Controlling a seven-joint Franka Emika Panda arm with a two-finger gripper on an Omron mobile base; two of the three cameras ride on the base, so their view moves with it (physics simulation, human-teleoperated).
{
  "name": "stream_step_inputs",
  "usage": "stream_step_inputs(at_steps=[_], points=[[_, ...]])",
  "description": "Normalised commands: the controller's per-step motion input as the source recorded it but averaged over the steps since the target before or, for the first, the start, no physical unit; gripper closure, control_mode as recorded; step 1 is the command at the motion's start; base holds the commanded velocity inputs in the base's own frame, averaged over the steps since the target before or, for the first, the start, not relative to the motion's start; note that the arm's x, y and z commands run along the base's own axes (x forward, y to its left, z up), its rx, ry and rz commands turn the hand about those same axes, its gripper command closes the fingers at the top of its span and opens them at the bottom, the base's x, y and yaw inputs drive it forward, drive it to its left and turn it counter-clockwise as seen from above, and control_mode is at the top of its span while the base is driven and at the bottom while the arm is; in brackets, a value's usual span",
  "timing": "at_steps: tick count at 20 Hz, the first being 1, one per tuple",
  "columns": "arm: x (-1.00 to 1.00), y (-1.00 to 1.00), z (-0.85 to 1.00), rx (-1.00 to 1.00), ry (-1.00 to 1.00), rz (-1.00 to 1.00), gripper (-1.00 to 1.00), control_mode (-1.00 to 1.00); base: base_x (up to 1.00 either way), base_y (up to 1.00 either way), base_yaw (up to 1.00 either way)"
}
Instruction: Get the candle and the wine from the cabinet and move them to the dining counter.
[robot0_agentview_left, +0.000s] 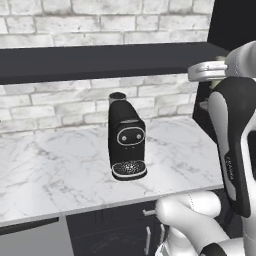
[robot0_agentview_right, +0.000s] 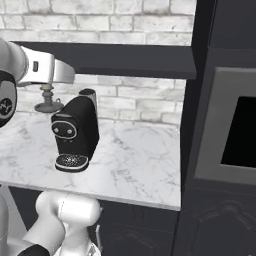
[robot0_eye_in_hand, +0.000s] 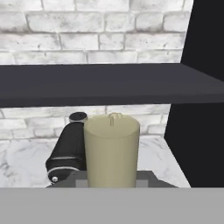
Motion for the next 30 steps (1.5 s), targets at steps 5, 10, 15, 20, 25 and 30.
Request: stream_step_inputs(at_steps=[5,10,15,20,25,30], points=[[0.0,0.0,0.0,0.0,0.0,0.0,1.0,1.0,-1.0,0.0,-0.22],[0.0,0.0,0.0,0.0,0.0,0.0,1.0,1.0,-1.0,0.0,-0.38],[0.0,0.0,0.0,0.0,0.0,0.0,1.0,1.0,-1.0,0.0,-0.44],[0.0,0.0,0.0,0.0,0.0,0.0,1.0,1.0,-1.0,0.02,-0.49],[0.0,0.0,0.0,0.0,0.0,0.0,1.0,1.0,-1.0,0.06,-0.5],[0.0,0.0,0.0,0.0,0.0,0.0,1.0,1.0,-1.0,0.07,-0.49]])
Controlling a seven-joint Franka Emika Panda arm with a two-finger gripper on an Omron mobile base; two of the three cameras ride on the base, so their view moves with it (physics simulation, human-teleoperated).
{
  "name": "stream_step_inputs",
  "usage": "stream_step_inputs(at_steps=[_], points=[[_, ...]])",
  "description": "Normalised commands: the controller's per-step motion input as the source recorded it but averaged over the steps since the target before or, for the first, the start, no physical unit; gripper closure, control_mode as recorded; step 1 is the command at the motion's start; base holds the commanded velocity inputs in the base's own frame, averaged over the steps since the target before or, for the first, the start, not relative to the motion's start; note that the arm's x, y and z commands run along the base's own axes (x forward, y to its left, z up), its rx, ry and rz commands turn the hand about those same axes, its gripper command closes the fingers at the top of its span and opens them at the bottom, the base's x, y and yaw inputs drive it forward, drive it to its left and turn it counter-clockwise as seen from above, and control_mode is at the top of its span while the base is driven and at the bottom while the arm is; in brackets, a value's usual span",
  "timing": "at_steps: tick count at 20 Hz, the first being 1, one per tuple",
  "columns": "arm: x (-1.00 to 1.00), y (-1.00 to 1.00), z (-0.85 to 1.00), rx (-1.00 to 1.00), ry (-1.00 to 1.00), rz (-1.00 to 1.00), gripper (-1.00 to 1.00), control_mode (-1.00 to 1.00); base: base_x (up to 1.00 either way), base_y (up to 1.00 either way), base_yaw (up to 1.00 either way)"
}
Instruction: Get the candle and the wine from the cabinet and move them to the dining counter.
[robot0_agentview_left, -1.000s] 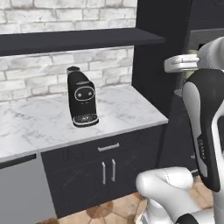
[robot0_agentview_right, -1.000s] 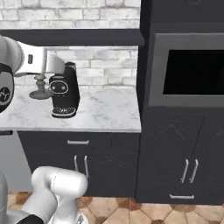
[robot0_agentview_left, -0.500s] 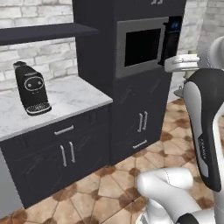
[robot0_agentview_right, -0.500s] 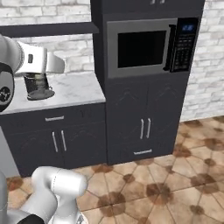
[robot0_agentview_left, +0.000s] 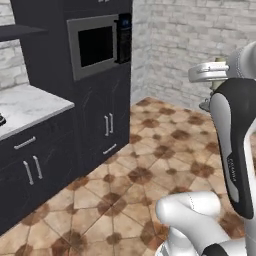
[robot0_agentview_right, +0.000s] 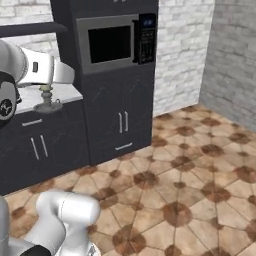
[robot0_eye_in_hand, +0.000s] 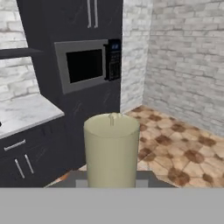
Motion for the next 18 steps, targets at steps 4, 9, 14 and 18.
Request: stream_step_inputs(at_steps=[4,9,14,18], points=[[0.0,0.0,0.0,0.0,0.0,0.0,1.0,1.0,-0.95,0.2,-0.47],[0.0,0.0,0.0,0.0,0.0,0.0,1.0,1.0,-0.93,0.34,-0.46],[0.0,0.0,0.0,0.0,0.0,0.0,1.0,1.0,-0.92,0.33,-0.45],[0.0,0.0,0.0,0.0,0.0,0.0,1.0,1.0,-0.87,0.32,-0.44]])
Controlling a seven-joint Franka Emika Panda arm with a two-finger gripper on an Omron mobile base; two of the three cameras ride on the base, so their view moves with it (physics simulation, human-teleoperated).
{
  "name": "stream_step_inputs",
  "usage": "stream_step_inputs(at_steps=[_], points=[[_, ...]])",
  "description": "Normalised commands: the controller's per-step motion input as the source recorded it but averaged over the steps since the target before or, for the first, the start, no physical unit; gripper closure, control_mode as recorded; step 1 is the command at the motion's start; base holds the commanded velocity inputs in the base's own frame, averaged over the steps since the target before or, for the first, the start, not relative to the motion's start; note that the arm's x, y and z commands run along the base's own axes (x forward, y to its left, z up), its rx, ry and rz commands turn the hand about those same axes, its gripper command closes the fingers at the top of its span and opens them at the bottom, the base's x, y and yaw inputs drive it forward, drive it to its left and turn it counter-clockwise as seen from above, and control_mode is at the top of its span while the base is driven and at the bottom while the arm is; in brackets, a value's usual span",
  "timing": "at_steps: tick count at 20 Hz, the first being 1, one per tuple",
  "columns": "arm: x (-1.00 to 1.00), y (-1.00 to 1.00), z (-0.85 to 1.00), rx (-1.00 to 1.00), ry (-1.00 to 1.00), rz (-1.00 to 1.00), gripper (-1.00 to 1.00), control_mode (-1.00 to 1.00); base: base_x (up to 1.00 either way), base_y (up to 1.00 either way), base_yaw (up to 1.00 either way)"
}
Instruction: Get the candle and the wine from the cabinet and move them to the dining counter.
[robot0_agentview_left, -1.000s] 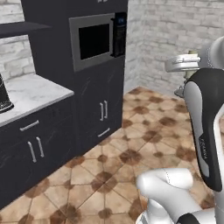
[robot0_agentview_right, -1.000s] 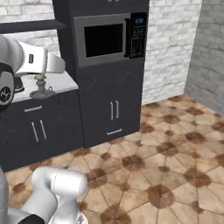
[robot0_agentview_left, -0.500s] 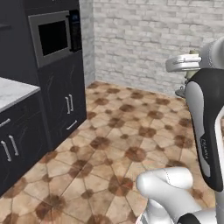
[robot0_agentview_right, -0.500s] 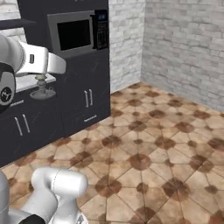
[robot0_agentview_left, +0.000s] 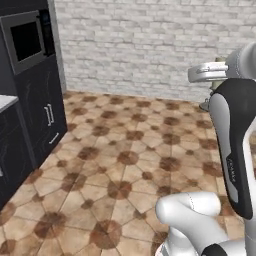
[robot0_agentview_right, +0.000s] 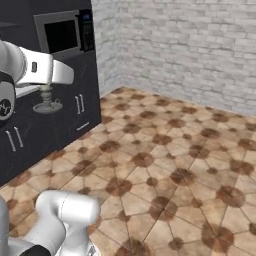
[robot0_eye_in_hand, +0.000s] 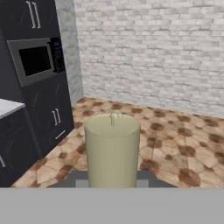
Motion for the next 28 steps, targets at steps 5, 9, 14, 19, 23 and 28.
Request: stream_step_inputs(at_steps=[5,9,14,19,23,28], points=[[0.0,0.0,0.0,0.0,0.0,0.0,1.0,1.0,-0.89,0.2,-0.42],[0.0,0.0,0.0,0.0,0.0,0.0,1.0,1.0,-0.89,0.2,-0.41],[0.0,0.0,0.0,0.0,0.0,0.0,1.0,1.0,-0.78,0.33,-0.44],[0.0,0.0,0.0,0.0,0.0,0.0,1.0,1.0,-0.71,0.4,-0.45],[0.0,0.0,0.0,0.0,0.0,0.0,1.0,1.0,-0.7,0.38,-0.44],[0.0,0.0,0.0,0.0,0.0,0.0,1.0,1.0,-0.71,0.24,-0.42]])
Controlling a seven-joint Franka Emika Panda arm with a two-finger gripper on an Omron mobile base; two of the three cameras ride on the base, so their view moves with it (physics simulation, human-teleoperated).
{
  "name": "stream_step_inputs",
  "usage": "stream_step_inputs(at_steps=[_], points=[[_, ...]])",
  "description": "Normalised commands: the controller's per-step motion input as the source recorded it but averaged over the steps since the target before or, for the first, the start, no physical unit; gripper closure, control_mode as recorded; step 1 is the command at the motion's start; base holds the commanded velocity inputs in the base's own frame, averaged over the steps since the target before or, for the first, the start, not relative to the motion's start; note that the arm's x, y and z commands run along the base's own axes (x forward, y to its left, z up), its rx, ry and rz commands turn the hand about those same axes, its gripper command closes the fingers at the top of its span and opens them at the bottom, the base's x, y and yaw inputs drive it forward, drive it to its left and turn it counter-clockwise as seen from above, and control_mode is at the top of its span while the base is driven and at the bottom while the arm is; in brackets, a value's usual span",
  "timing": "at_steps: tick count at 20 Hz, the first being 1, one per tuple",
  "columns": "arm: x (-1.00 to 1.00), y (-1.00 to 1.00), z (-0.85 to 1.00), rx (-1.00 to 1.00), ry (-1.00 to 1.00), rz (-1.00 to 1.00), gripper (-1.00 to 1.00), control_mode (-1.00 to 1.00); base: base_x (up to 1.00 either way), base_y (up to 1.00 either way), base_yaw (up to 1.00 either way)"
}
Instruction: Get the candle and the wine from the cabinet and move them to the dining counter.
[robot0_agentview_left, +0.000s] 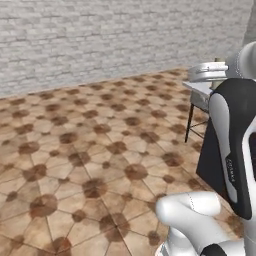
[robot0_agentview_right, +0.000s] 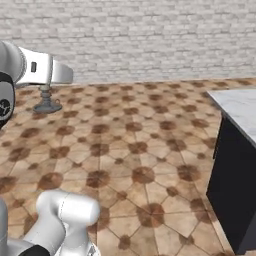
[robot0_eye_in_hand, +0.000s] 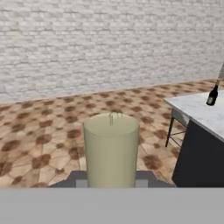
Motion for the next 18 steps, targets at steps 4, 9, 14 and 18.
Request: stream_step_inputs(at_steps=[4,9,14,18], points=[[0.0,0.0,0.0,0.0,0.0,0.0,1.0,1.0,-0.69,0.15,-0.39],[0.0,0.0,0.0,0.0,0.0,0.0,1.0,1.0,-0.68,0.1,-0.44],[0.0,0.0,0.0,0.0,0.0,0.0,1.0,1.0,-0.26,0.05,-0.5],[0.0,0.0,0.0,0.0,0.0,0.0,1.0,1.0,0.13,0.07,-0.53]])
